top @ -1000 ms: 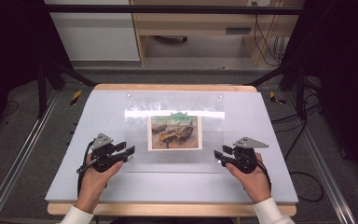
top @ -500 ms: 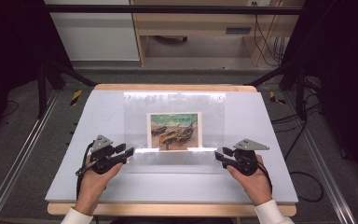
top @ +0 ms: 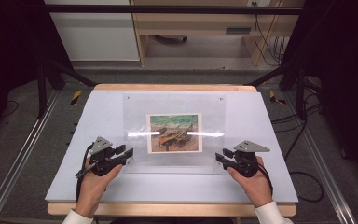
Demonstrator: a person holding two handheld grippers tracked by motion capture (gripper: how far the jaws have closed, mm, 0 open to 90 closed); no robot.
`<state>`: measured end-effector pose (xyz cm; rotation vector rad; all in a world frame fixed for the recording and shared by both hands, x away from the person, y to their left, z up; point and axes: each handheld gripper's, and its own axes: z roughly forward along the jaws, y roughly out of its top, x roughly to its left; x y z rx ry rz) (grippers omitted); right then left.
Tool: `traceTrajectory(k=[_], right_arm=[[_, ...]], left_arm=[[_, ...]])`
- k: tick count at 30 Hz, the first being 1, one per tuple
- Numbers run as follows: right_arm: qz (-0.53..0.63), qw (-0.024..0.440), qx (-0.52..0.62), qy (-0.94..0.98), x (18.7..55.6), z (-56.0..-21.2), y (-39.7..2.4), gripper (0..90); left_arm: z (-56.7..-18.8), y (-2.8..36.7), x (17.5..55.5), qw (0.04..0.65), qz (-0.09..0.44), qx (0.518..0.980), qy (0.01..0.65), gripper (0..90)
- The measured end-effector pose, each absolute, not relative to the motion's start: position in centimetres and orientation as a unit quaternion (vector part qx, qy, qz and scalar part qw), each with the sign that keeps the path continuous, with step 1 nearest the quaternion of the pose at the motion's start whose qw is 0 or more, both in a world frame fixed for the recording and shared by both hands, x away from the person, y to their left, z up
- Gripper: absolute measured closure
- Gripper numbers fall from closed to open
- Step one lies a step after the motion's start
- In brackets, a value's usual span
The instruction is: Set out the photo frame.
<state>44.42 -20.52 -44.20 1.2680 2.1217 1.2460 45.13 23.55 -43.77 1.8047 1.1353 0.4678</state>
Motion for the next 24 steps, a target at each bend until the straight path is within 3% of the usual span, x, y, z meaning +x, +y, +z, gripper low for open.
traceTrajectory(k=[24], right_arm=[[0.436,0.190,0.447,0.757,43.98,-44.22,-20.56,65.3]], left_arm=[[-43.82,23.61,44.64,0.459,0.194,0.736,0.458,61.8]])
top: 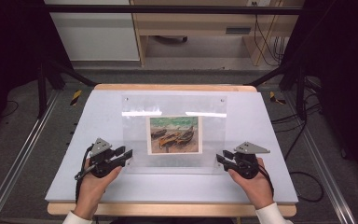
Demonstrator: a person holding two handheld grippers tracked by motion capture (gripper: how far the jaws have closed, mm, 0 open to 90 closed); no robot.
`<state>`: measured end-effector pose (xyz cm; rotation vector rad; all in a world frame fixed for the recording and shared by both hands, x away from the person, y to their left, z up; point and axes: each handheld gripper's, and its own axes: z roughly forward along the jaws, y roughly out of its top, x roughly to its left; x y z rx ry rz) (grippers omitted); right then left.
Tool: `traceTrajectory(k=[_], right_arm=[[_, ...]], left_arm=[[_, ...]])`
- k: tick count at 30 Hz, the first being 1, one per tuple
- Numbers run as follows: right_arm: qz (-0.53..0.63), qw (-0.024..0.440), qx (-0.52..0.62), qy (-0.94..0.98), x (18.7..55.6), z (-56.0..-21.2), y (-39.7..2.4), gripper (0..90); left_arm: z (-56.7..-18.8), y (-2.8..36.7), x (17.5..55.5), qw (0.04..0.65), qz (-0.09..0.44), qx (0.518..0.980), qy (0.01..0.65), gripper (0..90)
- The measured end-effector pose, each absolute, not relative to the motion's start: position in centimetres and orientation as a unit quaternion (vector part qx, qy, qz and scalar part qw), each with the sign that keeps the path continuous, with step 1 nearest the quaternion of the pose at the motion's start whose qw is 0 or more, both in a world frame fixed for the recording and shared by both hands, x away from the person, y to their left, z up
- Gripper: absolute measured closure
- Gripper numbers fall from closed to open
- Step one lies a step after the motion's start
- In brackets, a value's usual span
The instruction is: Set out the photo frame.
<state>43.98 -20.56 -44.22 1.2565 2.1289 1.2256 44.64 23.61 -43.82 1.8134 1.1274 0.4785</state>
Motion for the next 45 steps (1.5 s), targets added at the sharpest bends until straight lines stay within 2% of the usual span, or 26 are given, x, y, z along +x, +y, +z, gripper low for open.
traceTrajectory(k=[45], right_arm=[[0.429,0.193,0.444,0.762,43.0,-44.5,-20.7,70.1]], left_arm=[[-44.0,23.6,43.4,0.449,0.201,0.742,0.455,66.7]])
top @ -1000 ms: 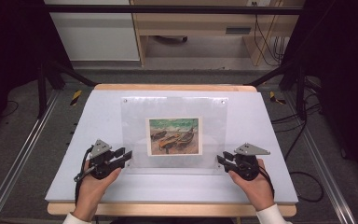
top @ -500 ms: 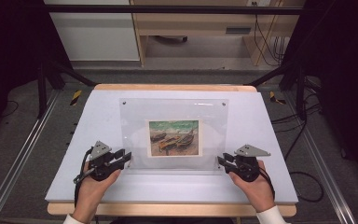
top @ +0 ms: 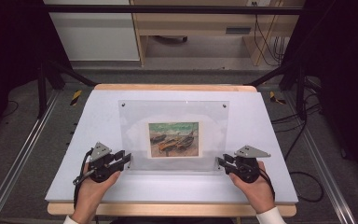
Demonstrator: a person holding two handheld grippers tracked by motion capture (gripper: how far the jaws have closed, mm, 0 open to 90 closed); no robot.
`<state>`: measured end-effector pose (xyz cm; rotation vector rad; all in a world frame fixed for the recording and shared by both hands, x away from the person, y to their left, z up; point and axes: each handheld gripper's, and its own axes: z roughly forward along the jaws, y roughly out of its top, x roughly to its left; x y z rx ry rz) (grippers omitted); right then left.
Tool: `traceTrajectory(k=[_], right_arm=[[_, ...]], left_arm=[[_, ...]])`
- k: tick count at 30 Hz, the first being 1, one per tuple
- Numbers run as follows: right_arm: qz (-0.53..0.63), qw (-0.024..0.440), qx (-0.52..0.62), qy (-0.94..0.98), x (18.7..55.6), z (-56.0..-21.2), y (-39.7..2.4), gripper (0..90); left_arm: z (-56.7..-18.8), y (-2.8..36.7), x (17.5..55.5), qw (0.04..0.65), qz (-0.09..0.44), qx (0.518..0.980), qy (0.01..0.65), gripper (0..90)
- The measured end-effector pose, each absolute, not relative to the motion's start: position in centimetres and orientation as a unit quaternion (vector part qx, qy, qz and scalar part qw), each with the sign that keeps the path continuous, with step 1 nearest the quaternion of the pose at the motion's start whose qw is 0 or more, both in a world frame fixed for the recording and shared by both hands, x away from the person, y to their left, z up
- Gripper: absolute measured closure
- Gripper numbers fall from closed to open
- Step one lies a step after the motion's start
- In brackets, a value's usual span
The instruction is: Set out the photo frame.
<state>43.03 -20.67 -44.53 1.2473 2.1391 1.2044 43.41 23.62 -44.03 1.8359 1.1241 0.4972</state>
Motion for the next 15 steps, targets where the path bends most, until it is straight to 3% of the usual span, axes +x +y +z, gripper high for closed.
traceTrajectory(k=[15], right_arm=[[0.425,0.191,0.445,0.765,42.52,-44.68,-20.56,70.2]], left_arm=[[-44.15,23.72,42.89,0.444,0.196,0.749,0.450,67.0]])
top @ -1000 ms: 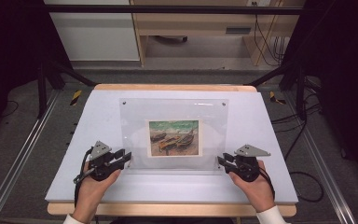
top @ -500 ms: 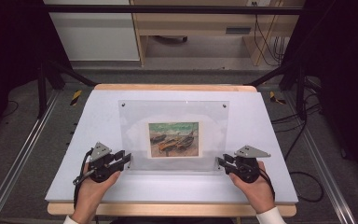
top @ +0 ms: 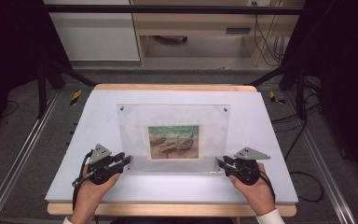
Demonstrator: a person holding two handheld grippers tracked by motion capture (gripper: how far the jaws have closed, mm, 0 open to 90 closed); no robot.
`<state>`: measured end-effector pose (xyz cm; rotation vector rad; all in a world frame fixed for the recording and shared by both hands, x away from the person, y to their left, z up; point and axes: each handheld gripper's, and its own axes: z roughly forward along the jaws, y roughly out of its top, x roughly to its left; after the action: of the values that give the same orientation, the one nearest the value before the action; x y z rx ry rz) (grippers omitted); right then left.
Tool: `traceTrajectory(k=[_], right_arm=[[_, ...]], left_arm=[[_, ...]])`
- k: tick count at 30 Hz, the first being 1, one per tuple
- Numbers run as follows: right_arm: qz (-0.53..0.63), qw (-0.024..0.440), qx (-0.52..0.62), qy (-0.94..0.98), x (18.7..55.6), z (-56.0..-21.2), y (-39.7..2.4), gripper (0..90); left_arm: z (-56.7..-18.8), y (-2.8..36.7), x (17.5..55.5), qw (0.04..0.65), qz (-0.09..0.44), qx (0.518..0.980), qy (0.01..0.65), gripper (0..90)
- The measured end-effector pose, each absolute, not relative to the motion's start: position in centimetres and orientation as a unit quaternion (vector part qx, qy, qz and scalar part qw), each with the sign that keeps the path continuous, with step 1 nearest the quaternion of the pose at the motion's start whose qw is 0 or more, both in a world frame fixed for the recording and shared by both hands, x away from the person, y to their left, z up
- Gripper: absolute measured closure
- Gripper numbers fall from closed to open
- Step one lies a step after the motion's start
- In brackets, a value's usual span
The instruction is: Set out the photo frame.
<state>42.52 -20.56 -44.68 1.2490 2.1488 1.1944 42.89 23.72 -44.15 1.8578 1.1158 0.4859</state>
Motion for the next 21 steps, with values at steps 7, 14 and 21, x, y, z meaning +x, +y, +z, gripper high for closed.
traceTrajectory(k=[7,14,21], right_arm=[[0.422,0.190,0.445,0.767,42.29,-44.76,-20.53,69.9],[0.422,0.189,0.446,0.766,42.25,-44.76,-20.49,69.9],[0.419,0.188,0.443,0.770,42.18,-44.78,-20.51,70.1]], left_arm=[[-44.21,23.72,42.69,0.442,0.196,0.752,0.448,67.0],[-44.26,23.85,42.69,0.443,0.193,0.754,0.445,67.1],[-44.37,24.01,42.55,0.443,0.189,0.757,0.441,67.7]])
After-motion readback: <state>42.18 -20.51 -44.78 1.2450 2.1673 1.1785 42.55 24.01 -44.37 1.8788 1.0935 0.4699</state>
